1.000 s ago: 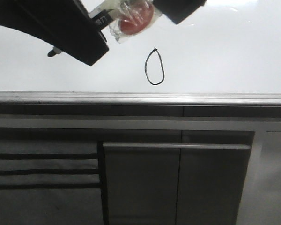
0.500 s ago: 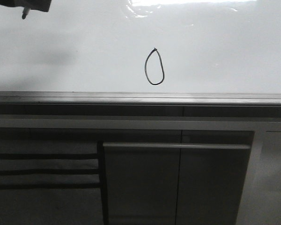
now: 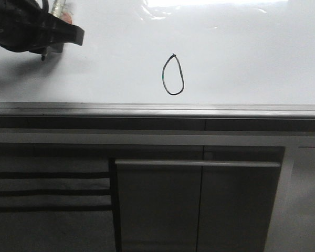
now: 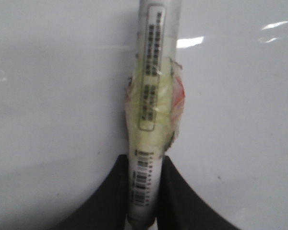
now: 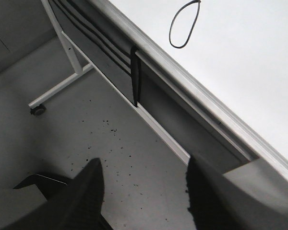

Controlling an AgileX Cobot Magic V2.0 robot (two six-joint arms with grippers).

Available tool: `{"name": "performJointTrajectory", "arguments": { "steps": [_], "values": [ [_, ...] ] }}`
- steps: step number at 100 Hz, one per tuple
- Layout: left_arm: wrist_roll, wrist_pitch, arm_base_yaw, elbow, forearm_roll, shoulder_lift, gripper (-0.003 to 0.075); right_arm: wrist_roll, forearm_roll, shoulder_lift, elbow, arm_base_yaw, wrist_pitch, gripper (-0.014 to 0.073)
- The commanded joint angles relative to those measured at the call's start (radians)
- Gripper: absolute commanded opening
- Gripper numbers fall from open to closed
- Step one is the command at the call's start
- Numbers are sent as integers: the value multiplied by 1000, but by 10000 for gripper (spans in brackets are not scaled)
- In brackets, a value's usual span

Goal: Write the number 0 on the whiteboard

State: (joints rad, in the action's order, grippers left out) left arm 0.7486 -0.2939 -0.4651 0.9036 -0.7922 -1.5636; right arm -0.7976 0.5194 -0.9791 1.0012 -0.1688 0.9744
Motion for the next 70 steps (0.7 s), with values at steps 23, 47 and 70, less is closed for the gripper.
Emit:
{"name": "performJointTrajectory", "arguments": {
  "steps": [23,47,70],
  "values": [
    [-10,100,21,121,-51,-8,-19,1,32,15,22,7,-53,351],
    [-5,175,51,121,-49,-10,178,1,32,15,22,7,-51,351],
    [-3,193,51,121,-46,15,411,1,26,15,22,7,-54,351]
  ]
}}
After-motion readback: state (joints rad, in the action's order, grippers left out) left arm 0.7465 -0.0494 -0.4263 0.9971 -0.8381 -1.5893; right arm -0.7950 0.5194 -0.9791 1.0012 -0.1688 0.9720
